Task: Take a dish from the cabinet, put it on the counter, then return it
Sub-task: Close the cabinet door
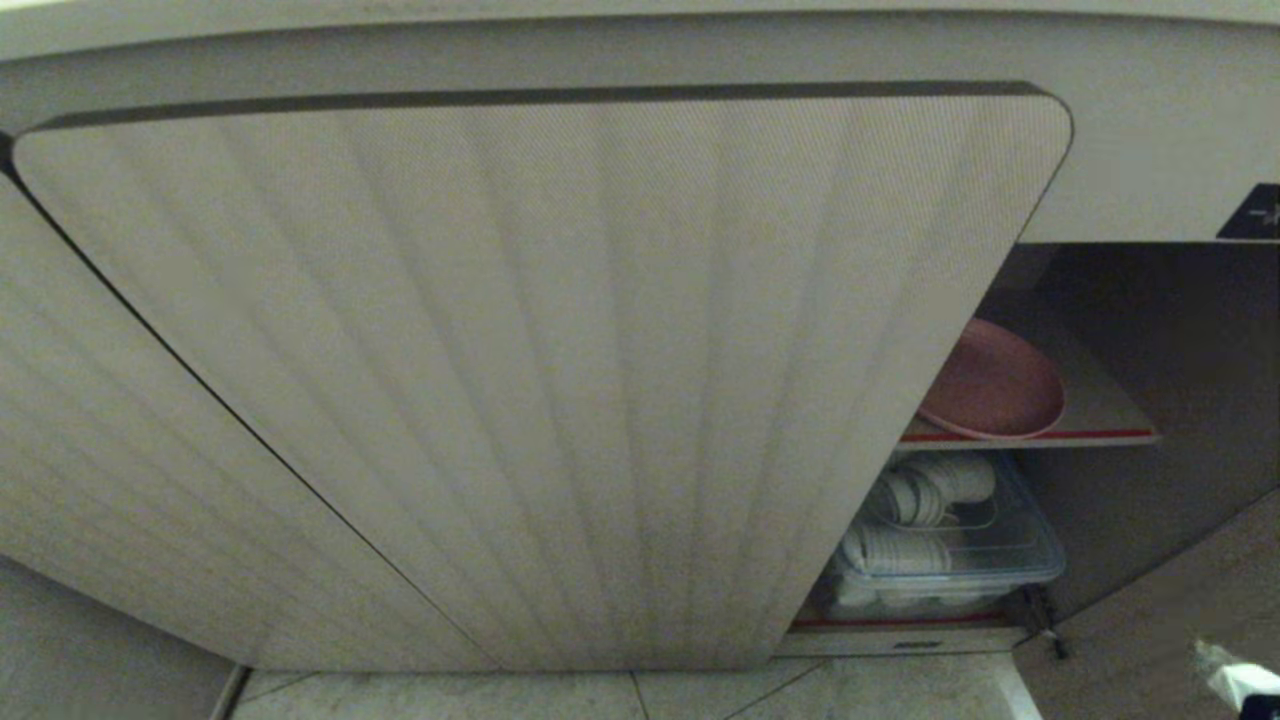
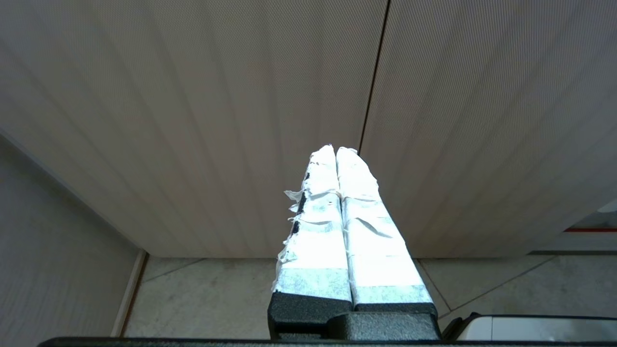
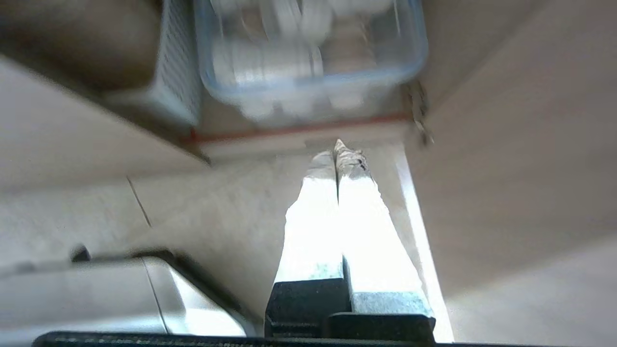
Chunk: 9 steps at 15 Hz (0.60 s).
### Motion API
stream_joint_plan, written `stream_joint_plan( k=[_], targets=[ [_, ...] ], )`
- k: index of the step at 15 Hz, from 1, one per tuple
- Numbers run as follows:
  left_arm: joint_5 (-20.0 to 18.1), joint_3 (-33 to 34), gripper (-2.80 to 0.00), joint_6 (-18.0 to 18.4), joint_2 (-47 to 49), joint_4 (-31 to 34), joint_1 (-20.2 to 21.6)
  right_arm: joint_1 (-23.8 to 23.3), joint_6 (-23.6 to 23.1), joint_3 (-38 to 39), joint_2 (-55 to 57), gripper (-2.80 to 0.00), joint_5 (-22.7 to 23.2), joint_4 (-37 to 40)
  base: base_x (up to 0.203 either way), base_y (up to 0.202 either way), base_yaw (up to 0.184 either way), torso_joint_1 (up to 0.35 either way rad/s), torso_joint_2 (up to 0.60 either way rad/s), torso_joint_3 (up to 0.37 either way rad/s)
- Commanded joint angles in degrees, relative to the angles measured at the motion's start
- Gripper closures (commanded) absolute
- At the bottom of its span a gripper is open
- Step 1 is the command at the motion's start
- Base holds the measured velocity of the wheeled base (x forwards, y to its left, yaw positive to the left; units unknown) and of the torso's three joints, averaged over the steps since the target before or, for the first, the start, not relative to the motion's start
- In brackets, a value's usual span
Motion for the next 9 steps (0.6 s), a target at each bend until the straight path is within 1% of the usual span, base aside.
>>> stream_joint_plan(
  k=[1, 2, 4, 5, 6, 7, 8, 9],
  targets=[
    [0.0, 0.0, 0.0, 0.03, -0.02, -0.04, 0.0, -0.48, -1.36, 0.01, -11.61, 0.0, -0.91, 10.51, 0.0, 0.0, 0.0, 0.0, 0.0, 0.0],
    [0.0, 0.0, 0.0, -0.04, -0.02, -0.04, 0.0, -1.02, -2.38, 0.04, -14.42, 0.0, -2.3, 15.19, 0.0, 0.0, 0.0, 0.0, 0.0, 0.0],
    [0.0, 0.0, 0.0, 0.04, -0.02, -0.04, 0.0, -1.58, -3.0, 0.08, -18.79, 0.0, -3.32, 17.83, 0.0, 0.0, 0.0, 0.0, 0.0, 0.0],
    [0.0, 0.0, 0.0, 0.03, -0.02, -0.04, 0.0, -1.65, -2.97, 0.09, -21.31, 0.0, -2.42, 18.31, 0.0, 0.0, 0.0, 0.0, 0.0, 0.0],
    [0.0, 0.0, 0.0, -0.04, -0.02, -0.04, 0.0, -1.68, -2.97, 0.09, -24.09, 0.0, 0.0, 19.12, 0.0, 0.0, 0.0, 0.0, 0.0, 0.0],
    [0.0, 0.0, 0.0, -0.01, -0.02, -0.04, 0.0, -1.7, -3.0, 0.07, -27.66, 0.0, 2.98, 21.58, 0.0, 0.0, 0.0, 0.0, 0.0, 0.0],
    [0.0, 0.0, 0.0, -0.04, -0.02, -0.04, 0.0, -1.73, -3.13, -0.13, -31.58, 0.0, 4.58, 24.85, 0.0, 0.0, 0.0, 0.0, 0.0, 0.0],
    [0.0, 0.0, 0.0, 0.05, -0.02, -0.04, 0.0, -1.74, -3.21, -0.17, -34.49, 0.0, 5.59, 26.31, 0.0, 0.0, 0.0, 0.0, 0.0, 0.0]
  ],
)
